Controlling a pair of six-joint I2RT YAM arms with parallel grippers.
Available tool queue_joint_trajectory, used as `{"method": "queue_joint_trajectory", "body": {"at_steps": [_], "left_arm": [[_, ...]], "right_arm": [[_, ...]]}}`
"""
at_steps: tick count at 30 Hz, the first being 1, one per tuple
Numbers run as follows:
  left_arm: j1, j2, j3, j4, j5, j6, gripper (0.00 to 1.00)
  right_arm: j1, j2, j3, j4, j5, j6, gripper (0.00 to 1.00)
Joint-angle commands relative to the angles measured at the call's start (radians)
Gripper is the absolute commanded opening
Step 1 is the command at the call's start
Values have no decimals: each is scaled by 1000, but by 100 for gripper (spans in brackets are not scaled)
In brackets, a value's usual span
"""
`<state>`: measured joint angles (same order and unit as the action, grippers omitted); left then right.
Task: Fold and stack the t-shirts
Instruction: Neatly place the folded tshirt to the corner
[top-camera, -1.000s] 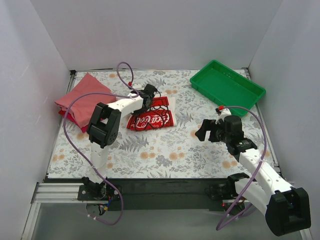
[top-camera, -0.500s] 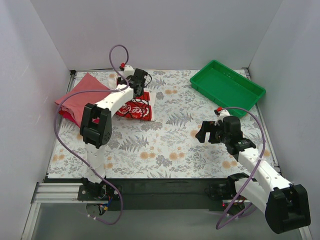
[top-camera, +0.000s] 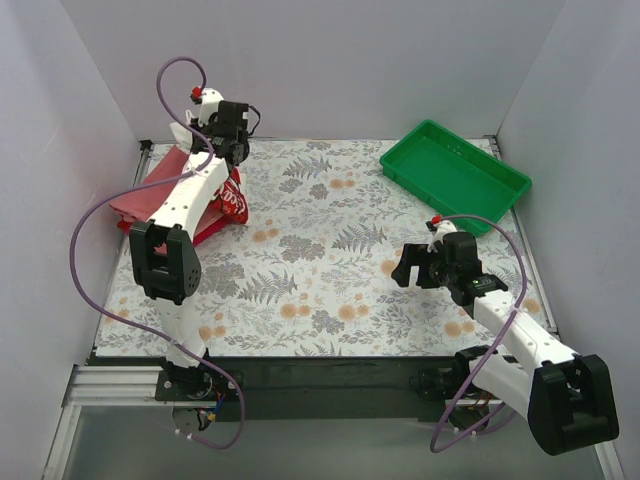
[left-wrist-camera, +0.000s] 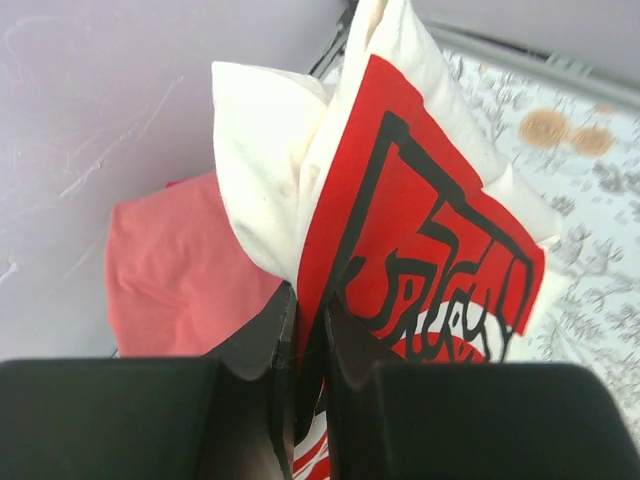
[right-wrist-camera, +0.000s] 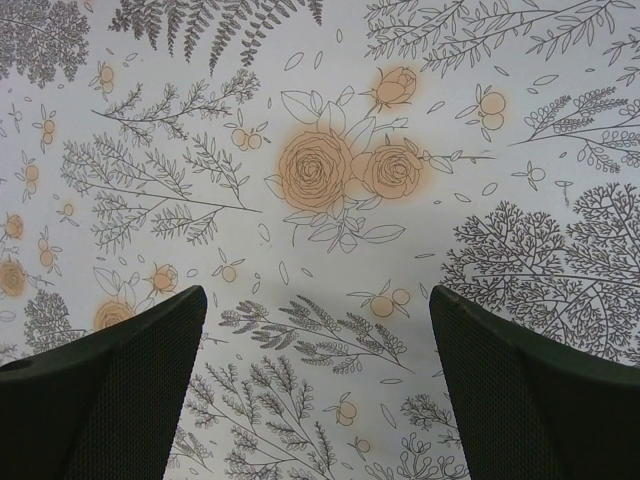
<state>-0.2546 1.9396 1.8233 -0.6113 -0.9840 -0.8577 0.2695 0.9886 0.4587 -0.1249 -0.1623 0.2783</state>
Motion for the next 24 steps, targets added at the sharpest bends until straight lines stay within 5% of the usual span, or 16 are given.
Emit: {"method": "queue_joint_trajectory", "body": {"at_steps": [1,24], "left_arm": [[15,-80,91,33,5,37,0],[43,-134,271,10,-2,39,0]], "right_arm": [[-4,16,-6,19,1,-22,98],[-6,56,1,22,-14,-24,98]]}}
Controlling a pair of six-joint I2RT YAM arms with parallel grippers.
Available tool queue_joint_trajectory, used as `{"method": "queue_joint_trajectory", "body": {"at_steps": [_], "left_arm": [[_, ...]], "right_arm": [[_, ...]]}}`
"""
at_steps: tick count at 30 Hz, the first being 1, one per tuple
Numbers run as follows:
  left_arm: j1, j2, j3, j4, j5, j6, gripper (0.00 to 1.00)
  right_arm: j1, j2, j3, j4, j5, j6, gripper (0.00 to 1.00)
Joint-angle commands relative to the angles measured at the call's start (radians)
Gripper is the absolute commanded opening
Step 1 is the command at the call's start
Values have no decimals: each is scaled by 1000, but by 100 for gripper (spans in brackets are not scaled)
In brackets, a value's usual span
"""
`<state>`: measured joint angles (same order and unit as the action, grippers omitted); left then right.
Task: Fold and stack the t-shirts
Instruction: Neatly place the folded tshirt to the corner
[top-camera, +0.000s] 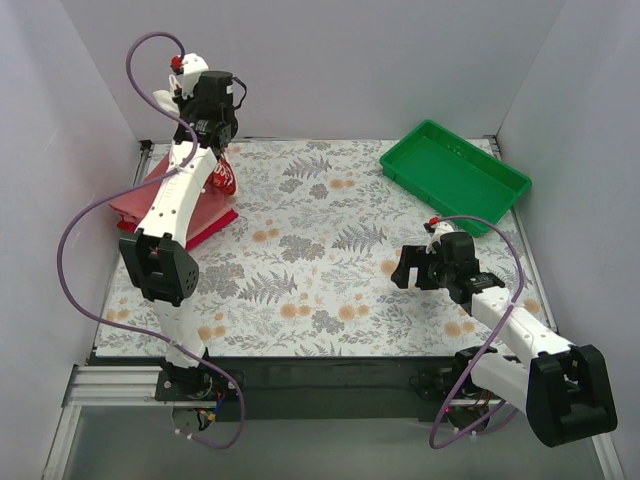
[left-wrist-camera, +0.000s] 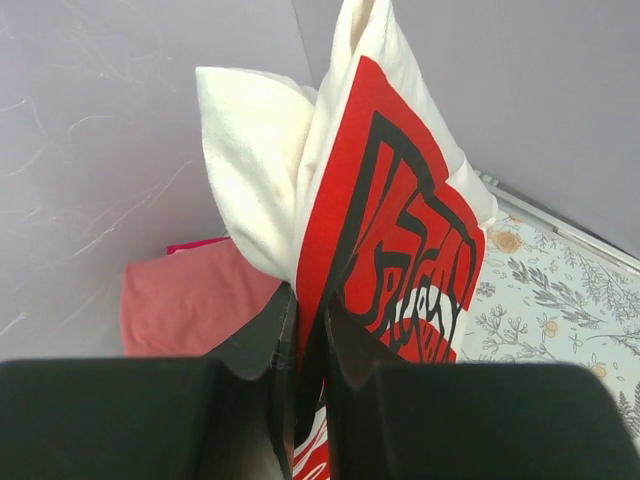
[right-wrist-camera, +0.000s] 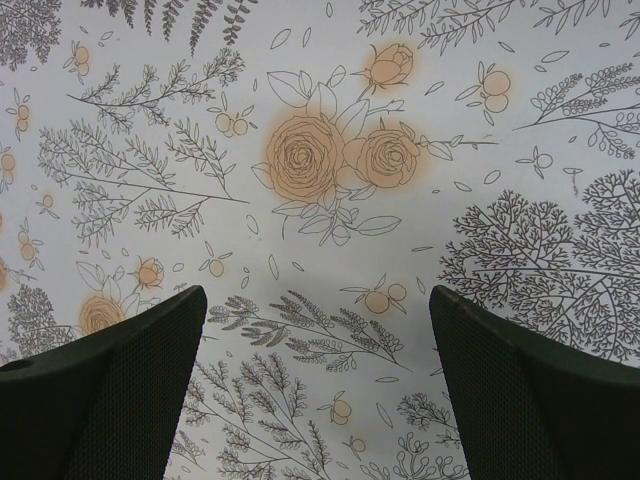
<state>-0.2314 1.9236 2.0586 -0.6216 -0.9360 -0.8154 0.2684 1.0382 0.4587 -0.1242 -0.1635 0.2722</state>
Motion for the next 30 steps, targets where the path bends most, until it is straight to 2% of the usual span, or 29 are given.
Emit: {"method": "queue_joint_trajectory", "body": {"at_steps": [1,7,10,18,21,26,30], "left_arm": [[32,-124,9,10,-47,-16,0],[150,-186,-93,-82,48,-181,0],[213,-230,-191,-89,115,-223,0],[342,-379,-570,-32,244,-361,0],[366,-356,-604,-49,217,-415,0],[408,-314,-666,-15,187,-418,0],[428,-322,-698,37,233,-400,1]], "right_arm": [[-5,8,1,21,-14,-18,98],[-3,13,0,23,-22,-18,98],[-5,14,3,23,-25,-18,98],[-6,33,6,23,-37,-21,98],[-6,45,11,23,-51,-19,98],[-6,49,9,24,-62,-22,98],[-6,39,8,24,-56,-25,98]]}}
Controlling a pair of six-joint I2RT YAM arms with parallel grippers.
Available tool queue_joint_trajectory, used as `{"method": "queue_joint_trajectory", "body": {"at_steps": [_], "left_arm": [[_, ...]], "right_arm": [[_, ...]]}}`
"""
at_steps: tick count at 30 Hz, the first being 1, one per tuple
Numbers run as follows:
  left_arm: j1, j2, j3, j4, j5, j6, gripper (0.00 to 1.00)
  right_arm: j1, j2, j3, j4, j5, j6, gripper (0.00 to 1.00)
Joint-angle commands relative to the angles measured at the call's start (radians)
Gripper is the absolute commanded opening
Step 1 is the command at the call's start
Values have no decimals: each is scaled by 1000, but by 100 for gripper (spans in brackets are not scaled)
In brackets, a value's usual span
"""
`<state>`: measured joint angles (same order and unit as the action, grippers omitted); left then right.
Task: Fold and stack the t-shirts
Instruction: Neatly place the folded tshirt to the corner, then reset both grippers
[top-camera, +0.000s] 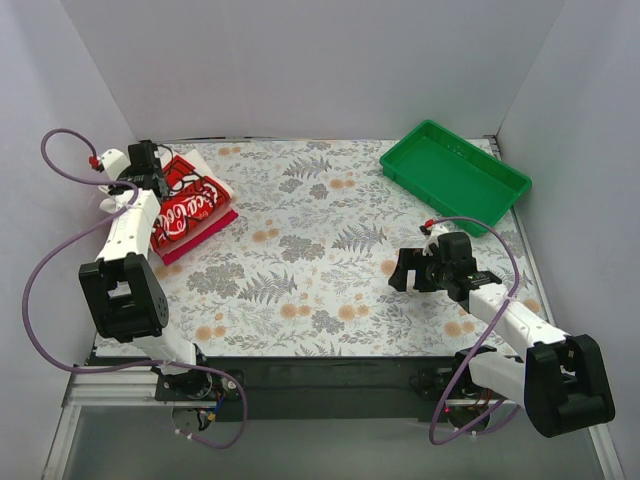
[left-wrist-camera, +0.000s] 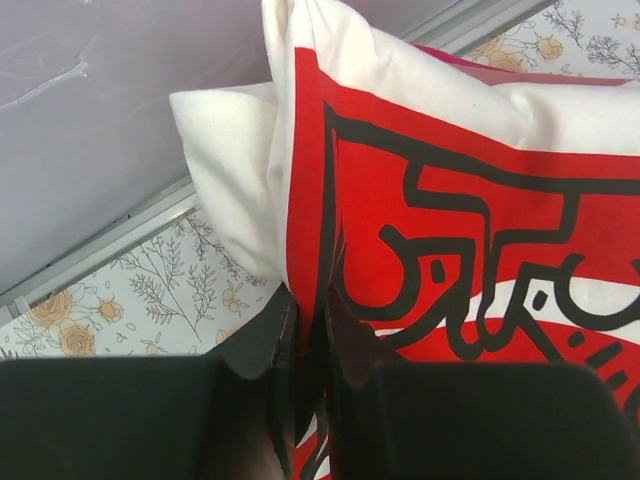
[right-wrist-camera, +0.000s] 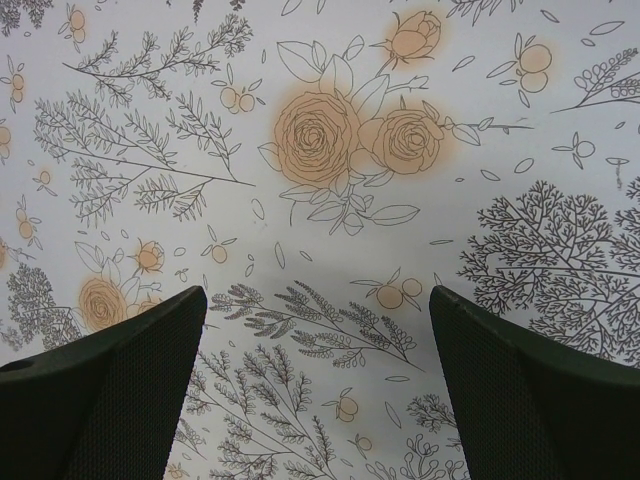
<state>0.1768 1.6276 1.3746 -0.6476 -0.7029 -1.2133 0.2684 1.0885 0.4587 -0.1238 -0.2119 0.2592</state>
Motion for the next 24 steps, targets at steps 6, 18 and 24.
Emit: {"method": "queue_joint_trajectory", "body": {"at_steps": [6,18,24], "left_arm": [[29,-31,-8,69,-46,14,81],[30,-130,133,-78,158,-23,89],[32,-181,182,-120,348,-124,91]], "right_arm": [[-8,-16,5,23,-7,-11,98],[-8,-41,1,23,3,-9,98],[-9,-76,-2,23,19,2,98]]}}
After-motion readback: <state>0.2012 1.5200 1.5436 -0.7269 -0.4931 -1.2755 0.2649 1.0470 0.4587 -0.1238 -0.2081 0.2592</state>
